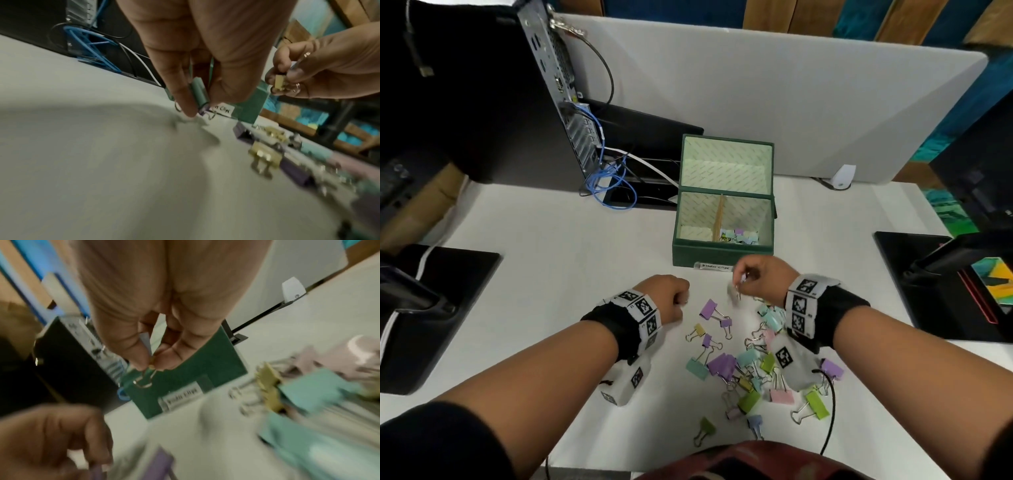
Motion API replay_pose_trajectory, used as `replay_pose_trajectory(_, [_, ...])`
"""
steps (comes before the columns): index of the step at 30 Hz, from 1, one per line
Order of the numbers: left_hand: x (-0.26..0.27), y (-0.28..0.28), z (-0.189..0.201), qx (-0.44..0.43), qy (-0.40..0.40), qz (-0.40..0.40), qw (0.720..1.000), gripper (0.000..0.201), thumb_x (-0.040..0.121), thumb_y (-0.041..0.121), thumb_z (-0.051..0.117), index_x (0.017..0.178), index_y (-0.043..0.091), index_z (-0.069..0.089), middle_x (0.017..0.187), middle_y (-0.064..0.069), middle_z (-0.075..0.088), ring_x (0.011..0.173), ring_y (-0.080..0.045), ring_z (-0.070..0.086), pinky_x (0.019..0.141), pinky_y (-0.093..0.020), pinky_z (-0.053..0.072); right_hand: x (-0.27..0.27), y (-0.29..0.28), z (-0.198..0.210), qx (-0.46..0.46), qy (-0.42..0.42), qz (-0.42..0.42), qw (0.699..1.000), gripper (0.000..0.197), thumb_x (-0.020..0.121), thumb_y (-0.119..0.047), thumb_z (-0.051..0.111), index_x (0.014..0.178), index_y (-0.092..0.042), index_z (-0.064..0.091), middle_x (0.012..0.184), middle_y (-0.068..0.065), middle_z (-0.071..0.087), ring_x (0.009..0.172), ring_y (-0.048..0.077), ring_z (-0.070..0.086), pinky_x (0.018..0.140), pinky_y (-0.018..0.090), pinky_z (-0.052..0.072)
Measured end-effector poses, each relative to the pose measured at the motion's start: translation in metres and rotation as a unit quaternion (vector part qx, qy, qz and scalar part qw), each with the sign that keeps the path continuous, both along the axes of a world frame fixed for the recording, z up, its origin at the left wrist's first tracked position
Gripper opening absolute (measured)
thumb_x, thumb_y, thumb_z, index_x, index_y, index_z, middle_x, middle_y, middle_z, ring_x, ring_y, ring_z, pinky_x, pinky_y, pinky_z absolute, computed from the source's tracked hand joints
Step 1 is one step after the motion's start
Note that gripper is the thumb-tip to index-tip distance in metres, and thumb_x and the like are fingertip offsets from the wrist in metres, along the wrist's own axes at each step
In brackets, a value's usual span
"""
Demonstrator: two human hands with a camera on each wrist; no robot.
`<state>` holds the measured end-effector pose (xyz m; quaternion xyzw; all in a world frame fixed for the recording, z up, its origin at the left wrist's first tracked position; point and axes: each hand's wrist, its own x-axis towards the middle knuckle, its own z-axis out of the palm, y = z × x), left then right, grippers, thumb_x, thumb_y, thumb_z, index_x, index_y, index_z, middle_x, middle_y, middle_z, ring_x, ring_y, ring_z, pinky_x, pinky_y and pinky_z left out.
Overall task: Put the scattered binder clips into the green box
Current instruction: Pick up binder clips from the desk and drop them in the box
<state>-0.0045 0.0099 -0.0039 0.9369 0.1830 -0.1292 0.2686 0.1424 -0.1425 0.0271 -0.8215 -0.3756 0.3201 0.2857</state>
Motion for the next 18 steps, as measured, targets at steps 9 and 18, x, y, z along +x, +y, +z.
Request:
replay_pose_trajectory(9, [0.037,0.006,0.046,-0.068,-0.143,0.069,0.985,0.011,0.076,0.009,0.064,0.077,0.019,0.060,0.070,0.010,0.054,0.070,-0.011,0.053,0.061,-0.013,0.042,0.050,0.039,0.037,0.059,-0.045,-0.176,0.982,0.043,0.079,-0.012,0.070,0.117,-0.022,0.052,0.097,-0.002,0.054,0.086,0.016,0.054,0.062,0.020,0.042])
replay_pose_trajectory(18, [0.114,-0.007,0.076,-0.087,-0.201,0.078,0.973,0.017,0.087,0.005,0.053,0.096,0.012,0.066,0.081,0.004,0.062,0.069,-0.009,0.054,0.048,0.000,0.040,0.017,-0.008,0.010,-0.042,-0.114,0.027,0.992,0.024,0.087,-0.016,0.059,0.110,-0.016,0.064,0.110,0.006,0.062,0.096,0.020,0.058,0.090,0.026,0.047])
